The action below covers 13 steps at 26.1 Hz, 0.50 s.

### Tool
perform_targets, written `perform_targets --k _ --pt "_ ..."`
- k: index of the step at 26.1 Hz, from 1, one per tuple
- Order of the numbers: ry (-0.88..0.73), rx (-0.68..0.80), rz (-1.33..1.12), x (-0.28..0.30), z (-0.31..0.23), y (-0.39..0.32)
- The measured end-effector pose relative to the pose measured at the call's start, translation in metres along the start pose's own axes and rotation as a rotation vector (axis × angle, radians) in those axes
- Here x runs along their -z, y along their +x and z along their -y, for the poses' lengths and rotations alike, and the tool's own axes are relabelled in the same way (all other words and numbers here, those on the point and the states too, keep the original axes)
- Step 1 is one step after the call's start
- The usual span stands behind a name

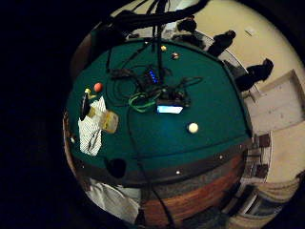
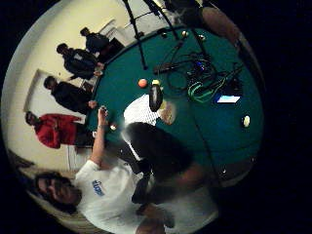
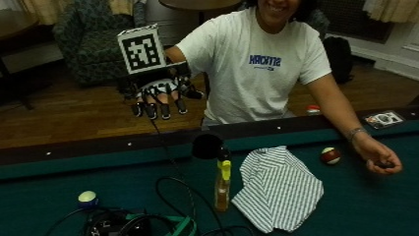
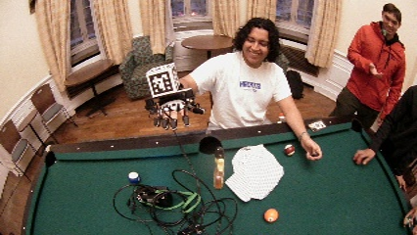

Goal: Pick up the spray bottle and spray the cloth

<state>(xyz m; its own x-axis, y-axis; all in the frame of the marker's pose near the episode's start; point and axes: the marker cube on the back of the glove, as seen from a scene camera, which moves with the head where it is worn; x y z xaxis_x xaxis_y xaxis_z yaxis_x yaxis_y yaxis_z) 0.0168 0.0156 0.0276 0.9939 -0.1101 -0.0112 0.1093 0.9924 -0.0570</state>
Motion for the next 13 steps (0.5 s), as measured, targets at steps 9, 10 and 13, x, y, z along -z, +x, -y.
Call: perform_targets --k 9,10,13 --pt "-0.04 0.064 0.084 -0.059 -0.024 0.008" --pt "-0.049 0.067 0.092 -0.065 -0.026 0.008" --pt "-0.072 0.063 0.119 -0.083 -0.033 0.01"
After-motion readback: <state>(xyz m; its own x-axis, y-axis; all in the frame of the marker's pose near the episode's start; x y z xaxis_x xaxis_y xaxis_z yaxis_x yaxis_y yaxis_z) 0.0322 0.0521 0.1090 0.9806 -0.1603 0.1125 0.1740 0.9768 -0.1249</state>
